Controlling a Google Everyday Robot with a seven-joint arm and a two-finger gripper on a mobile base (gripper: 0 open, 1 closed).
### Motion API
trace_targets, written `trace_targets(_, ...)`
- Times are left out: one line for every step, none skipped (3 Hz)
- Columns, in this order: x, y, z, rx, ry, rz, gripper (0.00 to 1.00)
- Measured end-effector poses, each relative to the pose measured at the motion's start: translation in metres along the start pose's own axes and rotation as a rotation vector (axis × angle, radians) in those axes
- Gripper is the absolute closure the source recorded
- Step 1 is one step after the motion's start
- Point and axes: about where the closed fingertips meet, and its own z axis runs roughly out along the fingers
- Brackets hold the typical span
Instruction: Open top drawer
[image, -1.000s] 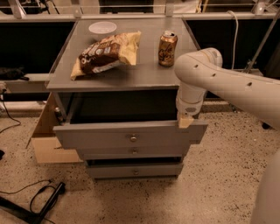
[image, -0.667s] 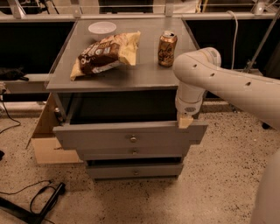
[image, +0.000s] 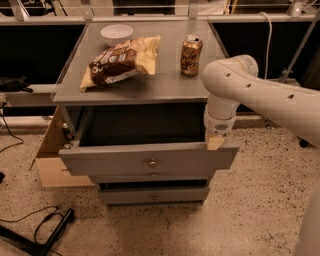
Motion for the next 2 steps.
trace_targets(0.007, 0.014, -0.001, -0.031, -0.002, 0.012, 1.0)
trace_targets(0.022, 0.066, -0.019, -0.112, -0.021, 0.03, 1.0)
